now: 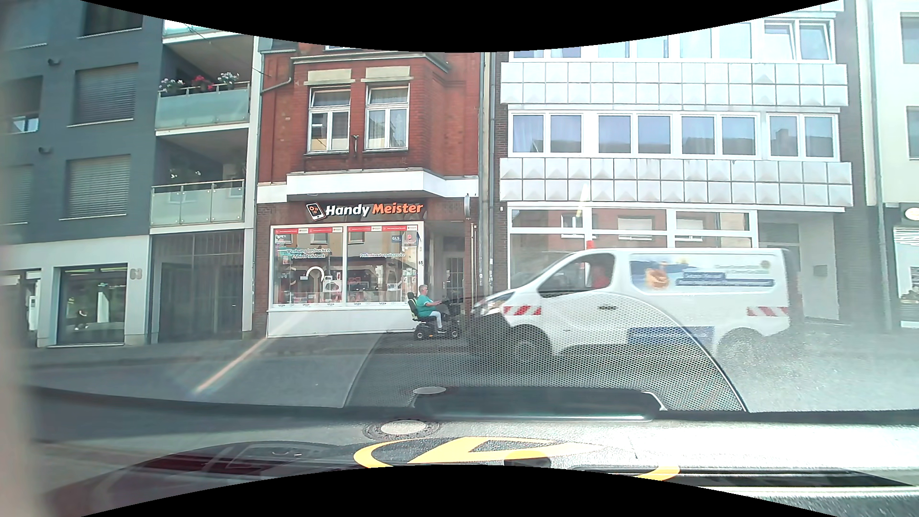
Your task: Follow the waypoints while adhering to traffic rules and regulations
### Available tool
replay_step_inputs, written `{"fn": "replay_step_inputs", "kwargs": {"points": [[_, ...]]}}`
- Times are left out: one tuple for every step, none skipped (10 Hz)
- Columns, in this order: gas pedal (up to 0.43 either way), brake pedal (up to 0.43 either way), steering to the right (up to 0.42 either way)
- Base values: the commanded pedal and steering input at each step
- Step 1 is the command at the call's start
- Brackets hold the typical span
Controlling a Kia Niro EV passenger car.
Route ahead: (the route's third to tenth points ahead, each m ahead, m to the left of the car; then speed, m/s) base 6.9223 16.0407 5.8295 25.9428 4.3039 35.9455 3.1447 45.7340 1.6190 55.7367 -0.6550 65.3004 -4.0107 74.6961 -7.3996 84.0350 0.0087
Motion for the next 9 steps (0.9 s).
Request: {"fn": "replay_step_inputs", "kwargs": {"points": [[0.0,0.213,-0.013],[0.0,0.213,-0.013],[0.0,0.207,-0.013],[0.0,0.213,-0.012],[0.0,0.207,-0.012],[0.0,0.207,-0.013],[0.0,0.207,-0.013],[0.0,0.207,-0.012],[0.0,0.207,-0.012]]}}
